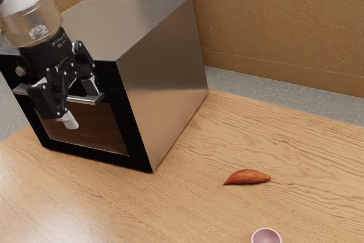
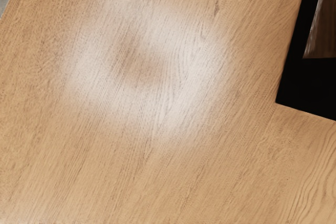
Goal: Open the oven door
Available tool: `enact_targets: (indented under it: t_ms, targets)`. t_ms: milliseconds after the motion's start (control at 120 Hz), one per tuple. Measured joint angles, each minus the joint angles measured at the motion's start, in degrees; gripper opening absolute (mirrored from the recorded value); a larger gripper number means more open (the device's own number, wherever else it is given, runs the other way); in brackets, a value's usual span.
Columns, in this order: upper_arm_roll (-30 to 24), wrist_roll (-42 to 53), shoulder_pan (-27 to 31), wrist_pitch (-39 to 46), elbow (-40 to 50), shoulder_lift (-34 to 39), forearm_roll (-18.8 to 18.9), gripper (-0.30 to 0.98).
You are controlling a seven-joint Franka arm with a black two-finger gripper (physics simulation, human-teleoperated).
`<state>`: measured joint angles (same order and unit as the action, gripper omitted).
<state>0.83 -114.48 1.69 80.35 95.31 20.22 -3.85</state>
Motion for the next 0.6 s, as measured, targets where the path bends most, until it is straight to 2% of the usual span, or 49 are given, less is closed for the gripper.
enact_targets:
  t_ms: [142, 250, 367, 508, 600]
  targets:
    - [0.86, -2.94, 0.05, 0.47, 2.87, 1.63, -0.14, 0.69]
    - [2.13, -4.54, 10.19, 7.26, 16.38, 12.89, 1.3, 0.69]
    - [-2.17, -4.55, 21.96, 14.48, 20.66, 16.1, 2.03, 0.69]
    - [-4.62, -3.7, 28.7, 16.33, 21.1, 16.12, 1.92, 0.69]
    - [-5.48, -0.52, 30.09, 19.3, 20.98, 14.78, 4.16, 0.69]
